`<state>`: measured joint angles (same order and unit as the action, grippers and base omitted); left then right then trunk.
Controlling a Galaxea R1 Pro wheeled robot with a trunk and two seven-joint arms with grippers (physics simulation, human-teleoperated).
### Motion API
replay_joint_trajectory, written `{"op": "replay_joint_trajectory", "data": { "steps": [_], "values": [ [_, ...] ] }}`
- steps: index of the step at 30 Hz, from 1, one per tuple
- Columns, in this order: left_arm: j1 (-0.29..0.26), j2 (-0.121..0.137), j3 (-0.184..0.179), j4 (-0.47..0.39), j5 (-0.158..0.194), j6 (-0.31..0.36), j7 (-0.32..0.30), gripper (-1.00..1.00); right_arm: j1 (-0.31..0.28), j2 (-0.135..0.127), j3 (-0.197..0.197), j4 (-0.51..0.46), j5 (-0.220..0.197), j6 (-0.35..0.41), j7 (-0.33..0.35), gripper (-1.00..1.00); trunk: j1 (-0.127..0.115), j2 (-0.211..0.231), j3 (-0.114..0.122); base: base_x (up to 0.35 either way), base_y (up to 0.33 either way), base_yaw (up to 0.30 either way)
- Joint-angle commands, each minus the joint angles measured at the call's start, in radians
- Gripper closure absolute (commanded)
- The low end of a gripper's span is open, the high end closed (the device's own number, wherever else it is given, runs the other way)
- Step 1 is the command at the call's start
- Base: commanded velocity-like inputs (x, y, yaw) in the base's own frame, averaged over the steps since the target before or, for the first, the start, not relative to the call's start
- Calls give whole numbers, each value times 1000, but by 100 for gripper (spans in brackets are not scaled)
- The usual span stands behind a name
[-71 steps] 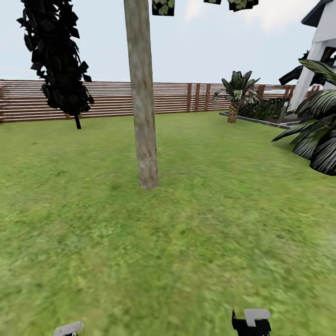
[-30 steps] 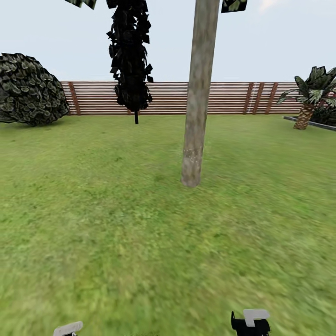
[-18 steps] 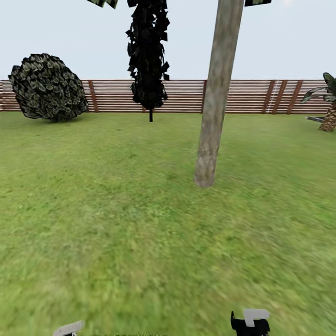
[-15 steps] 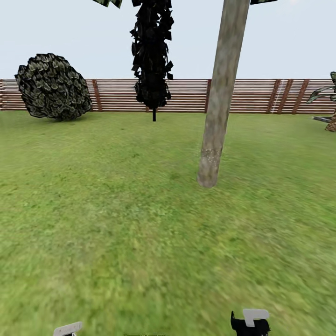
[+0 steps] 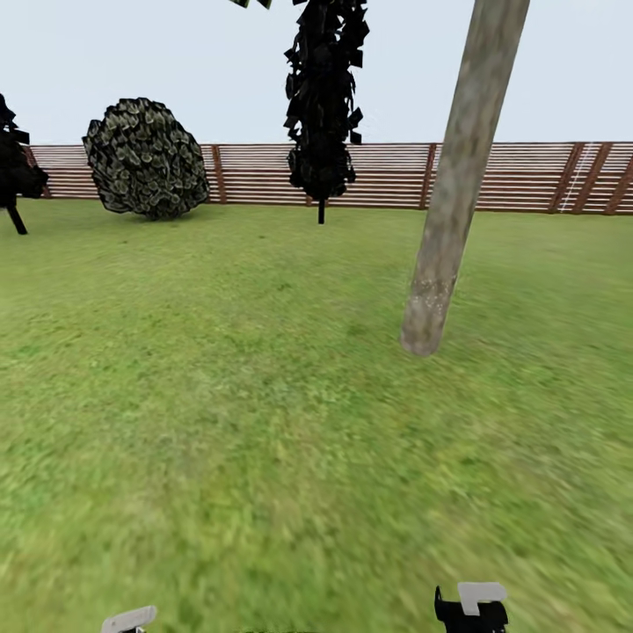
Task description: In the garden, pick up the pesticide atomizer on the floor and spray pesticide onto both trees until each tree trunk is fully covered.
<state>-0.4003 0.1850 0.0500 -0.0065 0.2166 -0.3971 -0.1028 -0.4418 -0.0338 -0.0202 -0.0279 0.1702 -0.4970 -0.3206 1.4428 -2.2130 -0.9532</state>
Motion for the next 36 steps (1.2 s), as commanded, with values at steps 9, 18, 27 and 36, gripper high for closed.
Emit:
{"op": "replay_joint_trajectory", "data": {
  "steps": [9, 18, 27, 36],
  "values": [
    [0, -3, 1, -1, 4, 0, 0, 100, 0, 0, 0, -1, 0, 0, 0, -100, 0, 0, -9, 0, 0, 234],
    [0, -1, 2, -1, 2, 0, 0, 100, 0, 0, 0, 0, 1, 0, 0, -100, 0, 0, -13, 0, 0, 259],
    [0, -1, 2, 0, 1, 1, 0, 100, 0, 0, 0, 0, 1, 0, 0, -100, 0, 0, -13, -214, 58, 276],
    [0, -1, 2, -1, 1, 1, 0, 100, 0, 0, 0, 0, 1, 0, 0, -100, 0, 0, -13, -208, 137, 276]
  ]
}}
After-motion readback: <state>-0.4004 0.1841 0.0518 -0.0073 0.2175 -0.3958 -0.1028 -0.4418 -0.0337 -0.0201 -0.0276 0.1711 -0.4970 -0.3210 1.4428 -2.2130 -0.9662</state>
